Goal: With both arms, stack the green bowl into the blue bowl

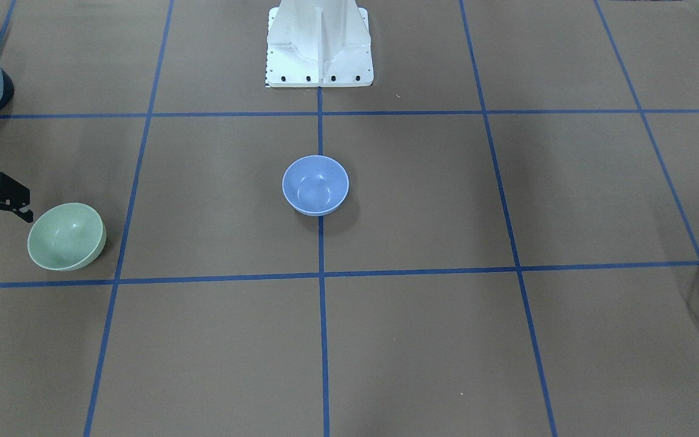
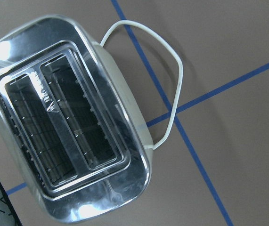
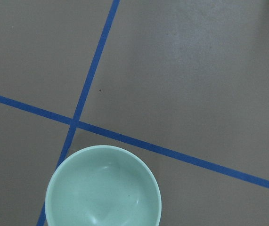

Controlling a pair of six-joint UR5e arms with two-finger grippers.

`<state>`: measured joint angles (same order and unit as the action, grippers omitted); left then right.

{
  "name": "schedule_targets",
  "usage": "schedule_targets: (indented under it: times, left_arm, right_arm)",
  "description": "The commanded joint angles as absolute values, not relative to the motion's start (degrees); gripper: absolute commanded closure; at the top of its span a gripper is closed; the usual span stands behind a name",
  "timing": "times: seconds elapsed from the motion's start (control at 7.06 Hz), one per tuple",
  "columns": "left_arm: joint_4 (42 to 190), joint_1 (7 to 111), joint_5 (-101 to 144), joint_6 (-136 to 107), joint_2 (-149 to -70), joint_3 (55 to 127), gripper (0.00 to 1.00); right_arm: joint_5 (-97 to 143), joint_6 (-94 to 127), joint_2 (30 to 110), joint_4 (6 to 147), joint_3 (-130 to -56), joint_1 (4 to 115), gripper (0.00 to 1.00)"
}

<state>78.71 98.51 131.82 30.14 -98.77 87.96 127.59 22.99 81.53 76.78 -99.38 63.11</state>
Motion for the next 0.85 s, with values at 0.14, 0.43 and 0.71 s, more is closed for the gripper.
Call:
schedule_targets:
  times: [0.14,0.43,0.71]
  left_arm:
    - [79.01,99.67,135.88,22.24,-97.91,87.45,0.01]
    - [79.01,99.67,135.88,22.24,-97.82,87.54,0.01]
    - [82.06,99.67,135.88,21.98,-96.16,87.54,0.01]
  right_arm:
    - [124.45,26.45,81.56,60.44,-87.41,58.54,0.02]
    - [124.36,26.63,81.47,59.59,-85.53,57.75,0.5]
    - [125.24,26.72,81.47,59.59,-85.69,57.74,1.0]
